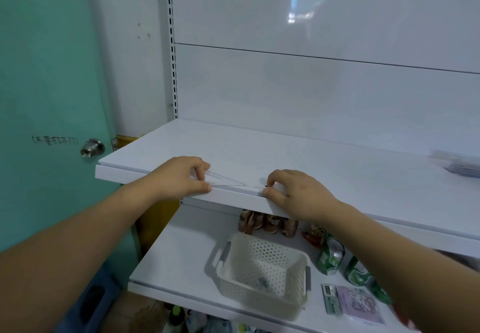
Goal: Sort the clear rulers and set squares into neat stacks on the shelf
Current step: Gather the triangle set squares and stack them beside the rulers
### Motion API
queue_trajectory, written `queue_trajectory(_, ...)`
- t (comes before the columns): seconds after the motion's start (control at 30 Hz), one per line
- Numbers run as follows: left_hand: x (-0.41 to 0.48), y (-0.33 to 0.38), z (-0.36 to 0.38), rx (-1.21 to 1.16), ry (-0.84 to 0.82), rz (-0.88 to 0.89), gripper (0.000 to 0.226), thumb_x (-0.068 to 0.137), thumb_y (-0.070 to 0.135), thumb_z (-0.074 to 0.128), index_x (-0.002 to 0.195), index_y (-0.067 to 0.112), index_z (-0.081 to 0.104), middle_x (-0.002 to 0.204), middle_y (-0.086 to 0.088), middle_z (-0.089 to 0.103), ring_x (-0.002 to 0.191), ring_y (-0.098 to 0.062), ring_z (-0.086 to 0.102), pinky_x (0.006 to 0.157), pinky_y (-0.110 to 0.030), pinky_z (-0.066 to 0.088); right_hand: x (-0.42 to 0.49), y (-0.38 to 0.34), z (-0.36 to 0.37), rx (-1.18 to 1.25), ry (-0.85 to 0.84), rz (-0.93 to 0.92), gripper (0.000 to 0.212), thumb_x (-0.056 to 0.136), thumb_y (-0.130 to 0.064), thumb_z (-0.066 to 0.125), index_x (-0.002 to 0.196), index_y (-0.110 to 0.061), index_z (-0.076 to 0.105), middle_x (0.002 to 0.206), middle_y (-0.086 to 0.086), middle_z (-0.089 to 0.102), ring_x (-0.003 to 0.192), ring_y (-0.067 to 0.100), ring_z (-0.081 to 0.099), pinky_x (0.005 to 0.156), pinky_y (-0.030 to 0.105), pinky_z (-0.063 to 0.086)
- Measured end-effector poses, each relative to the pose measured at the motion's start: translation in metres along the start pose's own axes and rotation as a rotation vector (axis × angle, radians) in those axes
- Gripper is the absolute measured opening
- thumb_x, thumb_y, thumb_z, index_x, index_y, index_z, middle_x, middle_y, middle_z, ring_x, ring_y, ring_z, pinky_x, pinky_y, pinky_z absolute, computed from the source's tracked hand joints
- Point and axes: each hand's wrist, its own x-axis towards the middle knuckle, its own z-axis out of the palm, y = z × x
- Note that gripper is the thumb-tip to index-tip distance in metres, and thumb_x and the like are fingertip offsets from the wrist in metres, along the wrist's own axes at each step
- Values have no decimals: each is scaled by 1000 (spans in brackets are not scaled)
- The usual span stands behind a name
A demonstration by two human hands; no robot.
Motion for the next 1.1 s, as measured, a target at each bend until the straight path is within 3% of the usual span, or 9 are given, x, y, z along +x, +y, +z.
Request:
queue_trajectory(0.13, -1, 1, -1, -31, 4, 5, 19, 77, 25, 75, 88, 21, 60, 122, 9, 56, 112, -11, 49, 89, -23, 33, -6, -5, 0, 14, 32, -8, 29, 95, -50, 43, 104, -25, 56, 97, -8, 56, 97, 15, 48, 81, 30, 41)
queue_trajectory(0.23, -1, 4, -2, 41, -38, 23, 51, 77, 27, 76, 121, 29, 52, 117, 9, 45, 107, -8, 46, 88, -19, 32, -9, -8, 3, 43, 71, 5, 25, 93, -47, 48, 100, -24, 57, 95, -8, 56, 98, 15, 48, 83, 32, 42)
queue_trajectory(0.3, 0, 4, -2, 87, -44, 24, 62, 77, 31, 75, 132, 26, 48, 117, 9, 40, 105, -8, 44, 89, -19, 32, -11, -11, 4, 53, 82, 31, 24, 93, -47, 49, 98, -25, 56, 95, -7, 56, 97, 16, 48, 84, 34, 43)
queue_trajectory(0.53, 2, 1, -3, 56, -5, 61, 53, 79, 33, 73, 127, 33, 52, 120, 6, 44, 109, -10, 44, 90, -21, 31, -13, -19, 1, 29, 77, 79, 30, 92, -46, 52, 113, -25, 56, 101, -8, 55, 107, 19, 48, 87, 31, 40)
queue_trajectory(0.63, 4, 1, -4, 87, -21, 85, 54, 79, 35, 72, 129, 35, 51, 124, 4, 49, 106, -8, 42, 92, -23, 33, -12, -16, 1, 73, 82, 161, 56, 88, -51, 56, 135, -22, 46, 131, -3, 52, 126, 18, 41, 102, 29, 33)
queue_trajectory(0.7, 4, 0, -5, 95, -24, 96, 55, 80, 36, 71, 131, 35, 50, 128, 3, 49, 109, -11, 43, 94, -23, 33, -9, -11, 3, 0, 80, 175, 59, 86, -58, 54, 131, -20, 54, 134, -3, 53, 125, 18, 44, 104, 31, 33)
queue_trajectory(0.77, 5, -1, -4, 95, -18, 102, 57, 80, 36, 70, 133, 35, 49, 130, 2, 49, 116, -15, 45, 96, -24, 32, -10, -11, 3, 38, 79, 190, 48, 85, -58, 55, 120, -25, 63, 125, -8, 61, 118, 16, 50, 99, 32, 38)
queue_trajectory(0.97, 7, -2, -2, 108, -21, 116, 58, 79, 39, 70, 133, 37, 48, 127, -1, 50, 114, -16, 46, 95, -27, 35, -25, -15, 2, 54, 138, 33, 30, 89, -40, 60, 113, -23, 66, 121, -7, 63, 118, 13, 52, 94, 23, 36)
queue_trajectory(1.1, 8, 3, -2, 79, -34, 130, 59, 80, 38, 70, 134, 36, 47, 123, 0, 48, 104, -11, 44, 90, -25, 35, -29, -20, 3, -90, 114, -26, 39, 89, -44, 55, 113, -15, 67, 117, 6, 66, 105, 29, 62, 86, 36, 47)
